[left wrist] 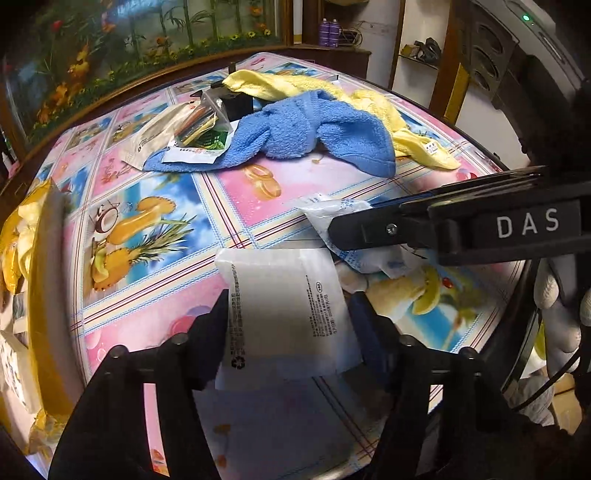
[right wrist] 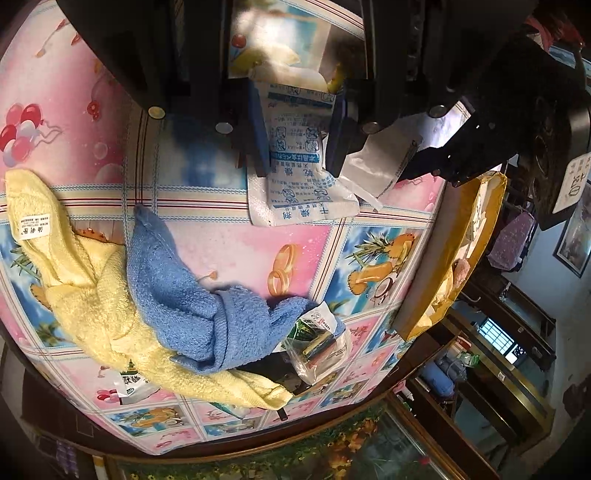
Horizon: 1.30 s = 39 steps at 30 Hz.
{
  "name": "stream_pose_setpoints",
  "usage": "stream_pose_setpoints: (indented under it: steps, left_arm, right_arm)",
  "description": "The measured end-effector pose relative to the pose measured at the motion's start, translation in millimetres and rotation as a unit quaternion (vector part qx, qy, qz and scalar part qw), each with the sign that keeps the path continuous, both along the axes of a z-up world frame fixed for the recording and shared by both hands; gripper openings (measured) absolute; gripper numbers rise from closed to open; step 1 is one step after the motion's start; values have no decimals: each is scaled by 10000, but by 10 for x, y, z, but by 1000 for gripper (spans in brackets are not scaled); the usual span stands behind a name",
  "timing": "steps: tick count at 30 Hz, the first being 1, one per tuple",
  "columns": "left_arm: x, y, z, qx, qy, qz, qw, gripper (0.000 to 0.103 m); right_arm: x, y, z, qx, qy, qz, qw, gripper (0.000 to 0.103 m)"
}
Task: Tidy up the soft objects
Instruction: 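Grasp the plain white printed packet with the left gripper, then carry the white packet into the box with the left gripper while the right drops the desiccant sachet there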
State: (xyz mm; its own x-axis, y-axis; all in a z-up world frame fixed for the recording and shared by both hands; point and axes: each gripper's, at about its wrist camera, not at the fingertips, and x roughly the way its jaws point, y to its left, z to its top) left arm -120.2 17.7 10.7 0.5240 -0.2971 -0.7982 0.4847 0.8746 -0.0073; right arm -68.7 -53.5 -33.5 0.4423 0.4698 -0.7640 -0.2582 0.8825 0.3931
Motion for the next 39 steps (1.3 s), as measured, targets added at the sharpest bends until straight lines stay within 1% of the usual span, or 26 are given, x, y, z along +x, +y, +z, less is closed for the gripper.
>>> stream_pose_setpoints:
  steps: [1, 2, 3, 4, 7, 9, 12, 14, 16, 22, 23, 26, 27, 30, 32, 35, 38, 39]
  left_arm:
    - [-11, 14, 22, -90, -29, 15, 10000, 57]
    - [-23, 36, 69, -254, -74, 17, 9996, 35]
    - [-11, 63, 113, -421, 15, -27, 9991, 17]
    - [-4, 96, 157, -515, 31, 16, 9987, 17]
    - [-2, 124, 164, -487, 47, 52, 9988, 17]
    - [-13, 142, 163, -611, 102, 34, 9981, 17]
    - [-58, 145, 184, -756, 160, -16, 9970, 15]
    - [-79, 186, 227, -952, 193, -21, 9953, 13]
    - [-93, 272, 285, -1233, 178, 2, 9922, 12]
    - [-214, 804, 523, -1985, 78, 374, 9794, 12]
    - [-229, 926, 562, -2086, 57, 476, 9768, 12]
    - [-314, 1371, 723, -2249, -203, 930, 9697, 12]
    - [-345, 1529, 779, -2247, -311, 1107, 9676, 12]
    - [-429, 1967, 880, -2008, -620, 1672, 9633, 12]
    - [-445, 2241, 880, -1824, -705, 2037, 9593, 12]
    - [-403, 2556, 803, -1599, -705, 2425, 9543, 12]
    - [-327, 2755, 677, -1273, -655, 2752, 9507, 12]
    - [-317, 2802, 644, -1276, -637, 2817, 9488, 12]
  right_arm:
    - [-9, -8, 1, 10, -16, -4, 10000, 30]
    - [-24, -24, 4, 17, -31, -8, 10000, 30]
    - [-34, -33, 7, 33, -43, -15, 10000, 30]
    - [-45, -43, 15, 57, -67, -25, 10000, 30]
    - [-60, -60, 32, 90, -108, -11, 9999, 30]
    - [-65, -62, 35, 119, -119, -27, 9999, 29]
    - [-70, -52, 43, 170, -130, -29, 9998, 26]
    - [-80, -48, 68, 206, -163, -27, 9996, 25]
    - [-91, -39, 109, 263, -207, -8, 9994, 24]
    - [-116, 69, 297, 413, -441, 156, 9981, 23]
    - [-114, 111, 329, 461, -474, 217, 9976, 23]
    - [-79, 312, 459, 583, -564, 494, 9955, 23]
    - [-67, 396, 497, 595, -591, 598, 9947, 23]
    - [-12, 733, 608, 672, -620, 972, 9911, 23]
    - [25, 995, 664, 664, -656, 1211, 9882, 23]
    - [103, 1390, 713, 655, -678, 1537, 9836, 23]
    - [204, 1743, 695, 561, -631, 1788, 9803, 23]
    - [230, 1796, 679, 576, -576, 1838, 9796, 26]
